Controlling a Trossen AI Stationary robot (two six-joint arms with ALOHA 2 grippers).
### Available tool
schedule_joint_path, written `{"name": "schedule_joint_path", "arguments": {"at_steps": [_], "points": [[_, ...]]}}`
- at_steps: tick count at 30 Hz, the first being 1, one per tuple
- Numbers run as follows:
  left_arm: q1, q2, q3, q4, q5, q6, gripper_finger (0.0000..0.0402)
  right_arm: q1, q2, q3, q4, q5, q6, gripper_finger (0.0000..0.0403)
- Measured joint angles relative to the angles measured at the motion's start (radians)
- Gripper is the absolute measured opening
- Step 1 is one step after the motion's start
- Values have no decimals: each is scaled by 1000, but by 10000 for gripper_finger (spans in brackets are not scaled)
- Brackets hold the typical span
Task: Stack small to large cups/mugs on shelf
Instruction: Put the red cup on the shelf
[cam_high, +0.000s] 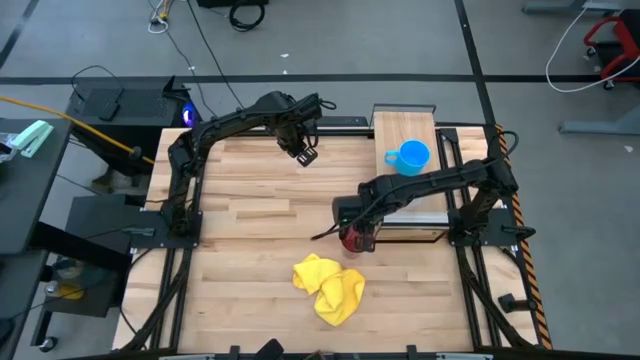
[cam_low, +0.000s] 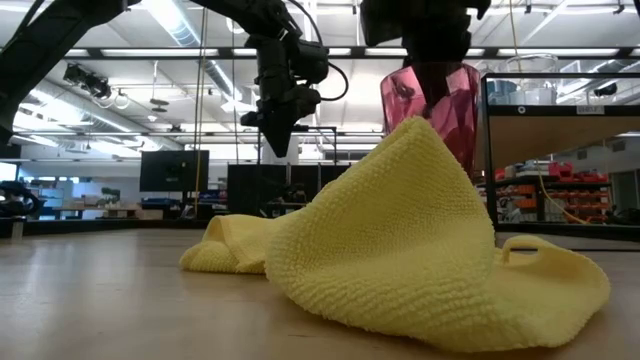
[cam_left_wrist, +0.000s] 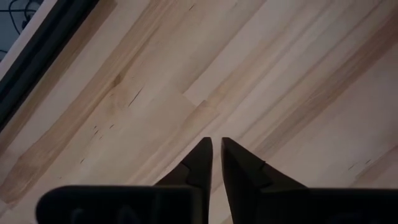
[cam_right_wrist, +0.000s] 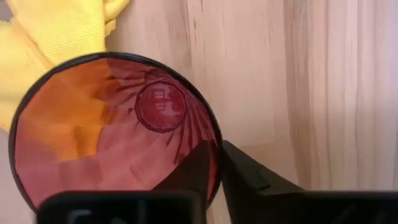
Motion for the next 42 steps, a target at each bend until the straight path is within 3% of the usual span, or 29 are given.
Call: {"name": "schedule_joint_path", "arguments": {"at_steps": [4,12,21,24,33,42], "points": [[0,0,0,1,0,0,33,-2,-3,3,4,-11,-2,11],[0,0,0,20,0,0,18,-5,-6,19,-19,-6,-10,8],[0,0,0,38,0,0,12,-17,-7,253,-202,7,-60,5],[0,0,0,37,0,0,16,-34,-7,352,-283,57,-70,5],[0,0,0,37,0,0,8,-170,-8,586,-368,111,-93,5],[-4,0,0,37,0,-5,21,-395,-8,710,-370,107,-131,5]]}}
